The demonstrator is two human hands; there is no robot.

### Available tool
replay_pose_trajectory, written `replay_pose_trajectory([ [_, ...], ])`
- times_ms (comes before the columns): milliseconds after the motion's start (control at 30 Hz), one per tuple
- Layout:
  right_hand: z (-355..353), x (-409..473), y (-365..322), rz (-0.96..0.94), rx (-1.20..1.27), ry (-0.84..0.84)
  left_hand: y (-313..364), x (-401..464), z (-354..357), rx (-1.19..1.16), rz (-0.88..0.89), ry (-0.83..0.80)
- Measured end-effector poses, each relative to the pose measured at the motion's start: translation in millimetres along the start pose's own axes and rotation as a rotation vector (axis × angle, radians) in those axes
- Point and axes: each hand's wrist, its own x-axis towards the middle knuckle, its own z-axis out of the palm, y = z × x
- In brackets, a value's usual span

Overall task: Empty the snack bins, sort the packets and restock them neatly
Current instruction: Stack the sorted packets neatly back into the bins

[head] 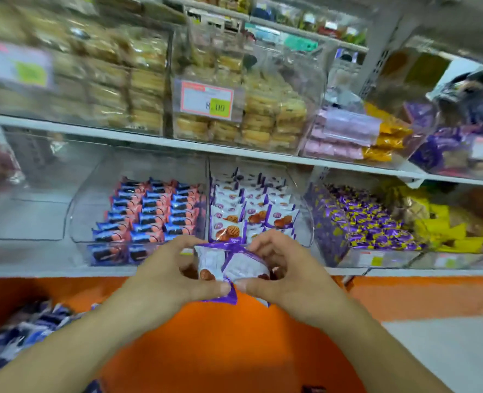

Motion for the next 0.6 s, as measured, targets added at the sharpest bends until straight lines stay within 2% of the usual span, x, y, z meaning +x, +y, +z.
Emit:
replay_pose_trajectory([
  [100,14.0,-3.4,-3.7,-0.026,0.039,0.103,5.5,-7.8,-8.7,-0.082,0.006,-0.041],
  [233,21.8,-0.8,-5.8,-0.007,0.053,0.159,5.5,-3.6,-20.5,-0.355,-0.048,-0.093],
  [367,23.4,9.4,-7.4,-0.021,-0.022,0.138,8.2,-1.9,-23.9,-0.316,-0.023,-0.149],
  [600,12.7,22.1,1.2,-0.033,-0.094,0.149,4.1,18.4,-23.7,-0.263,-0.069,0.047],
])
